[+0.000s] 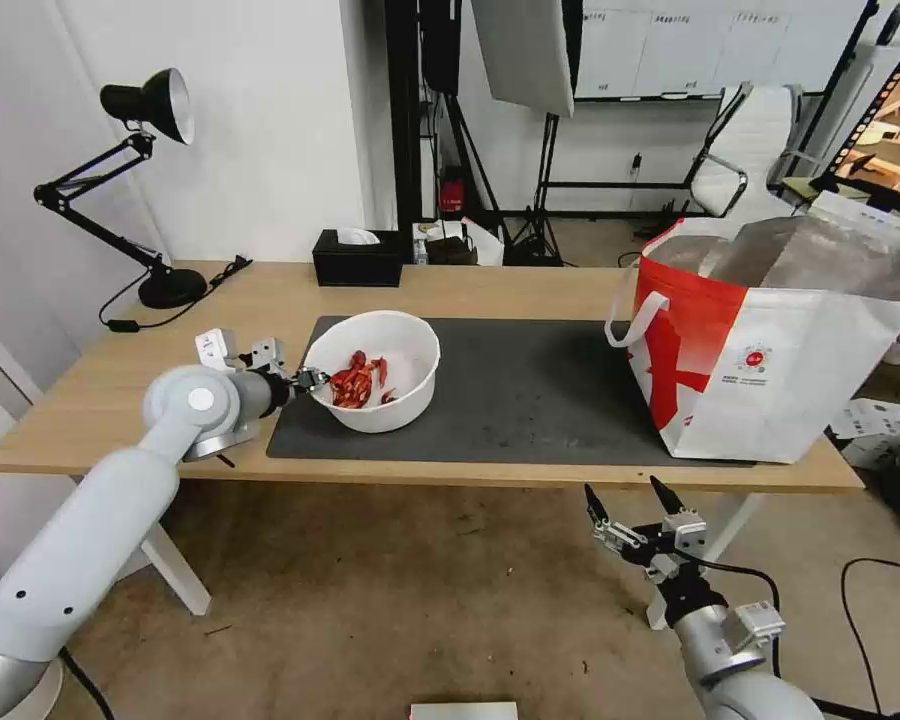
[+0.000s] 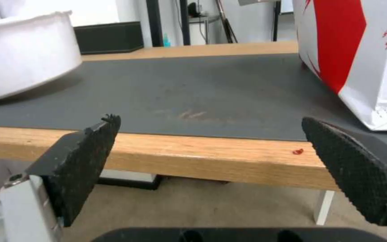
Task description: Pick up the trash from the table and place it into the takeout bag.
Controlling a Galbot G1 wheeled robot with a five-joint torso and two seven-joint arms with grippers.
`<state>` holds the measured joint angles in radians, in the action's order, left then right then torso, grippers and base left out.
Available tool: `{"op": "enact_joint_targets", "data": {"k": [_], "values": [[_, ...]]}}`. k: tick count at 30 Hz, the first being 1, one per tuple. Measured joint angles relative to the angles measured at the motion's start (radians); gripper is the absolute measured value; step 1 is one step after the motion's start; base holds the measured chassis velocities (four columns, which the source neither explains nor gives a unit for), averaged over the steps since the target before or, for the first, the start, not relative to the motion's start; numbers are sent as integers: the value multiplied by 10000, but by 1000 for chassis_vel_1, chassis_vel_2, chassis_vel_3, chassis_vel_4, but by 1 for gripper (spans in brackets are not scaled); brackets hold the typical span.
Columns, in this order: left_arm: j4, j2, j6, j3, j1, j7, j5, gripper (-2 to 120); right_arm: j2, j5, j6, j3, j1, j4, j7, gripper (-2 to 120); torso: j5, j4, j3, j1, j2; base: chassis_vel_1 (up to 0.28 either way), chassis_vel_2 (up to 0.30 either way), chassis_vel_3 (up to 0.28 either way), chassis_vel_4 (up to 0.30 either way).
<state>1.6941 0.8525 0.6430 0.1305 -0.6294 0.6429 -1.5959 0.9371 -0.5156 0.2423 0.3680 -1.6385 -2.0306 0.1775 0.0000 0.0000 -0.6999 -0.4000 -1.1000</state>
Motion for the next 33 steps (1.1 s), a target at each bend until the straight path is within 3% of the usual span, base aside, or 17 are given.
{"op": "enact_joint_targets", "data": {"k": [3, 7, 13, 16, 21, 26, 29, 33], "values": [[75, 4, -99, 21, -69, 12, 0, 0, 0, 0, 0, -1, 0, 0, 0, 100, 0, 0, 0, 0, 0, 0, 0, 0, 0], [144, 8, -198, 40, -126, 16, 18, 0, 0, 0, 0, 0, 0, 0, 0, 100, 0, 0, 0, 0, 0, 0, 0, 0, 0], [743, -21, -942, 94, -95, -454, 591, 0, 0, 0, 0, 0, 0, 0, 0, 100, -1, 1, 0, 0, 0, 0, 0, 0, 0], [1181, -116, -1676, -354, 431, -831, 1366, 0, 0, 0, 0, 0, 0, 0, 0, 100, -1, 2, 0, 0, 0, 0, 0, 0, 0], [1286, 46, -2259, -1072, 1417, -970, 1755, 0, 0, 0, 0, -1, 0, 0, -1, 100, 0, 2, 0, 0, 0, 0, 0, 0, 0], [952, 721, -2446, -2293, 3121, -954, 1719, 0, 0, 0, 0, -1, 1, 0, -1, 100, 2, 0, -1, 0, 0, 0, 0, 0, 0], [283, 1531, -2490, -3404, 4460, -780, 1576, 0, -1, 0, 0, 0, 1, 0, -2, 100, 3, 1, -2, 0, 0, 0, 0, 0, 0], [-381, 2312, -2490, -3963, 5406, -669, 1475, 0, -1, 0, 0, -1, 1, 0, -1, 100, 2, -2, -2, -1, 0, 0, 0, 0, 0]]}}
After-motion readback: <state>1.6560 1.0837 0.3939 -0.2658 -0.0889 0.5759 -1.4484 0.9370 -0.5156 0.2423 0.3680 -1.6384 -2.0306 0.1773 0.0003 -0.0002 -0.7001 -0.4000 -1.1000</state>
